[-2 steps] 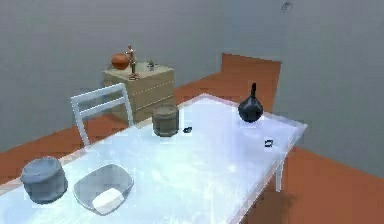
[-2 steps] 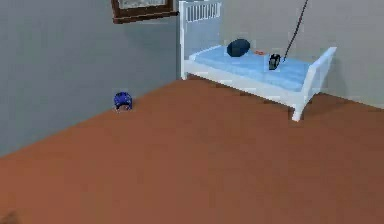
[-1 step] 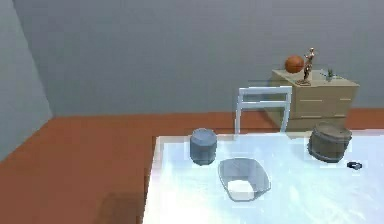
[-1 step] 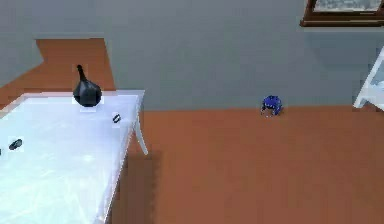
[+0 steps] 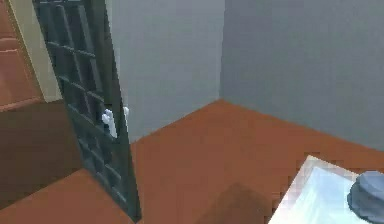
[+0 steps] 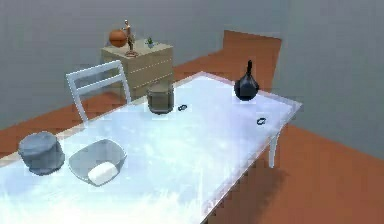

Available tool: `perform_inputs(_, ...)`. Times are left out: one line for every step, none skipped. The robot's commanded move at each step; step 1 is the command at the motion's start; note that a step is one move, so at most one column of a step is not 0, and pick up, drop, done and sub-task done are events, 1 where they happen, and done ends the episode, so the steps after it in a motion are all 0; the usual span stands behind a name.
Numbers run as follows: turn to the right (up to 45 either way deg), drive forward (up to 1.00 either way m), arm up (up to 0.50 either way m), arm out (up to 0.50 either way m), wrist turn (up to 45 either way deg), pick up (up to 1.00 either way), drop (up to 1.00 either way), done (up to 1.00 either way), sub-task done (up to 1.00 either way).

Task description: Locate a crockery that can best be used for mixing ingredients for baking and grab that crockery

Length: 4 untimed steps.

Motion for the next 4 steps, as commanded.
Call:
perform_inputs(-24.0,0.0,0.0,0.0,0.0,0.0,0.0,0.0,0.0)
perform_inputs(0.0,0.0,0.5,0.0,0.0,0.0,0.0,0.0,0.0)
perform_inputs(0.0,0.0,0.38,0.0,0.0,0.0,0.0,0.0,0.0)
perform_inputs(0.0,0.0,0.0,0.34,0.0,0.0,0.0,0.0,0.0)
